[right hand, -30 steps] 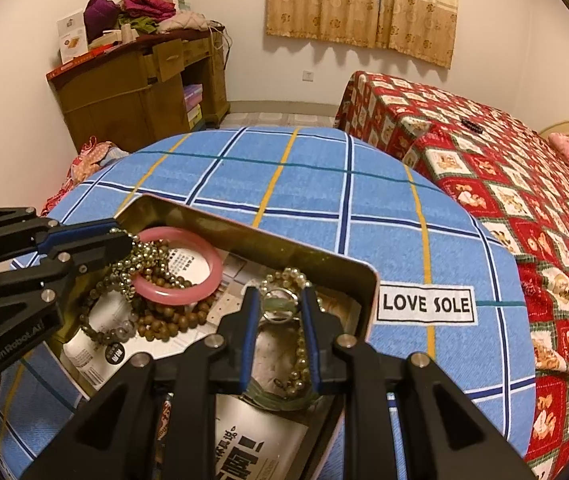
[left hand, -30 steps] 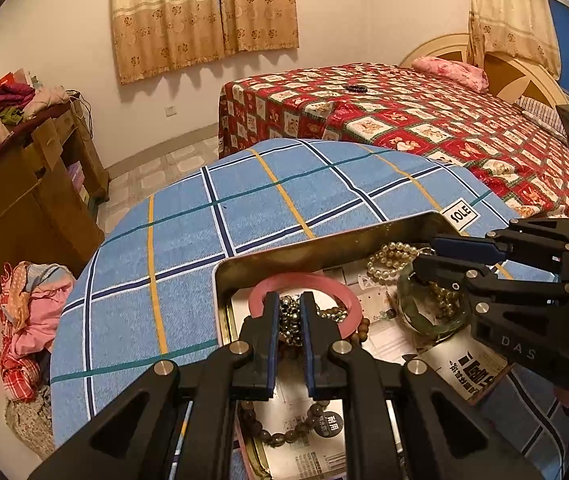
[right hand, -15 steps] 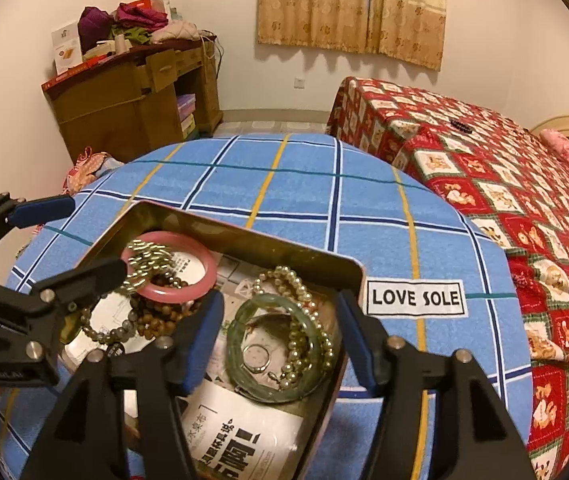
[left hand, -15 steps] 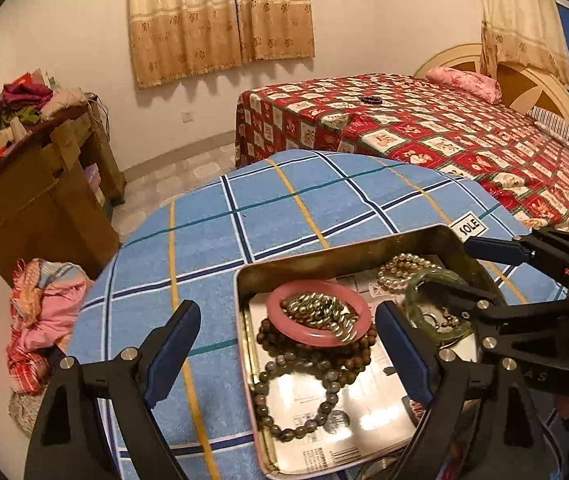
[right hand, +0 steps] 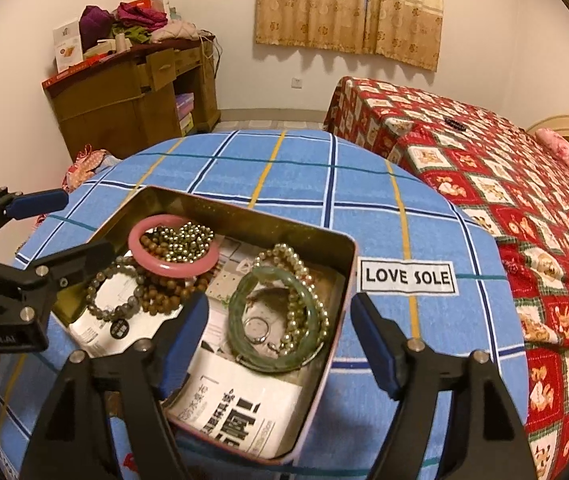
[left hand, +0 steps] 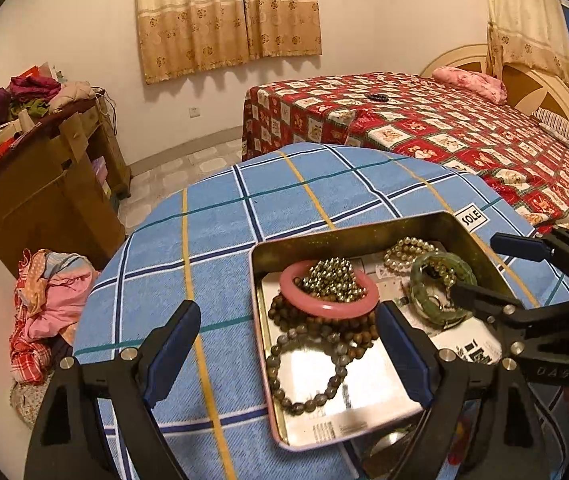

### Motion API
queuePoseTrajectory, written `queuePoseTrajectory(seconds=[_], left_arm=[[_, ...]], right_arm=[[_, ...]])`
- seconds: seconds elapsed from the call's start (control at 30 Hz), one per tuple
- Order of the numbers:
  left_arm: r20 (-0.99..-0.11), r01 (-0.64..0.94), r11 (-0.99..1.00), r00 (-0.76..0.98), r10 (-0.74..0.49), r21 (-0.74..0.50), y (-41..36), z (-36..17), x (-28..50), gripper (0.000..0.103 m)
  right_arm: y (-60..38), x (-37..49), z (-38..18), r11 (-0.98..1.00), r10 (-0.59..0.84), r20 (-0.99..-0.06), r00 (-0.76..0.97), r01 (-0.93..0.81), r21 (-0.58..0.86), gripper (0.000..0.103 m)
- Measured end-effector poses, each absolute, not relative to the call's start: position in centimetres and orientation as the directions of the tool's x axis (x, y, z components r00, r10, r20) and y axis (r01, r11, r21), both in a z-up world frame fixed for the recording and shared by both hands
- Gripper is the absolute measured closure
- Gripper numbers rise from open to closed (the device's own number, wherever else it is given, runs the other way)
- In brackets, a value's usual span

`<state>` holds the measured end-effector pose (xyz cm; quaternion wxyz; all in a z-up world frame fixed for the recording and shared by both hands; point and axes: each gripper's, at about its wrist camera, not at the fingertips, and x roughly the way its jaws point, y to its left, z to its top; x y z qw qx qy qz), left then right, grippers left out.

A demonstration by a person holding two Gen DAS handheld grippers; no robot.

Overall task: Organize jewelry
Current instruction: 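Withdraw both open grippers toward the watch and red string tassel, then close the right gripper on the red string tassel while the left approaches the watch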

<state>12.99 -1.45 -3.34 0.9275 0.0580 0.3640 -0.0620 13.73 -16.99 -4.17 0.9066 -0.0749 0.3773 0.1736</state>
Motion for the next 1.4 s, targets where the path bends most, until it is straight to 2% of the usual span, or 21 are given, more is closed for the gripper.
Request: queuePoseTrajectory(seconds=[0.43, 0.87, 1.3, 1.4], left_arm=[[-0.663, 0.134, 0.989, 0.746, -0.060, 0.061, -0.8, -3.8, 8.3, 0.014], [-0.685, 0.115, 0.992, 0.727, -0.045, 0.056, -0.9, -6.0, 4.1, 0.014], [-0.717, 0.113, 0.993, 0.695, -0.055, 0.033, -1.4, -7.7, 3.4, 0.014], [-0.721, 0.112, 0.993, 0.690, -0.058, 0.027, -1.4, -7.9, 3.6, 0.014]], right_arm=[[-17.8, 10.0, -3.8, 0.934, 0.268, -0.703, 0.659, -0.358, 0.020, 0.026], [-18.2, 5.6, -4.4, 0.937, 0.270, -0.699, 0.662, -0.347, 0.033, 0.026], [-15.9, 4.1, -7.7, 0.914, 0.299, -0.752, 0.587, -0.404, 0.047, 0.026], [-15.8, 4.3, -8.3, 0.911, 0.297, -0.768, 0.567, -0.410, 0.049, 0.034]])
